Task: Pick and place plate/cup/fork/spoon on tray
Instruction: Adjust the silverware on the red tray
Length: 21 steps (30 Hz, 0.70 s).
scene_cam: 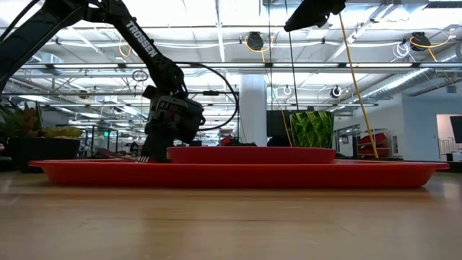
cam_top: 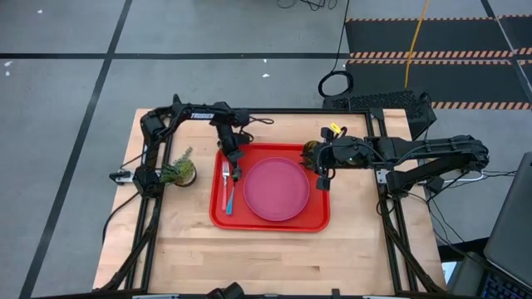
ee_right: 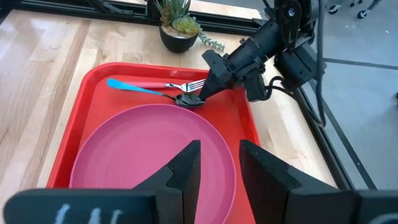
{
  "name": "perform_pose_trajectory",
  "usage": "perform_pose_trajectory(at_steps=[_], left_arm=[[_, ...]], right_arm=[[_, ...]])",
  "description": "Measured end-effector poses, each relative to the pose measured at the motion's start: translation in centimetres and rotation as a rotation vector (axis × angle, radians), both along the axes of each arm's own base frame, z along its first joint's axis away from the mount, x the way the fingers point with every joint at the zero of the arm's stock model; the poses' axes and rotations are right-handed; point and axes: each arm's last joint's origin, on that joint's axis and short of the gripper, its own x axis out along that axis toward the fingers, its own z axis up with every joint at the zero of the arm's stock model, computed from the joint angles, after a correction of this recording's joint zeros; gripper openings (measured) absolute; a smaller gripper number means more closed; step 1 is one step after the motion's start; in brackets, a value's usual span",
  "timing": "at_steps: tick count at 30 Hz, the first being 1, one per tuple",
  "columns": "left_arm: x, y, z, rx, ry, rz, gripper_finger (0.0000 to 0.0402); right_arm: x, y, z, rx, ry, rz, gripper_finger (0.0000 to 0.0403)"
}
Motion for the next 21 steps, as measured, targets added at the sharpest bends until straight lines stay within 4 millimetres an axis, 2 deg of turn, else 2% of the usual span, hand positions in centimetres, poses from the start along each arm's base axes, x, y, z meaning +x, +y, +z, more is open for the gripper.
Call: perform_pose_trajectory(at_steps=[11,21], left_arm=[[0.1,0.5,2.3,0.072,-0.078,0.062,0.0],[-0.1,0.1,2.2,0.051,-0.051,0.063,0.0]], right_arm=[[0.1,0.0,0.2,-0.008,-0.026,0.005,0.0105],[0.1,0.0,0.1,-0.008,-0.012,0.005,0.0105]])
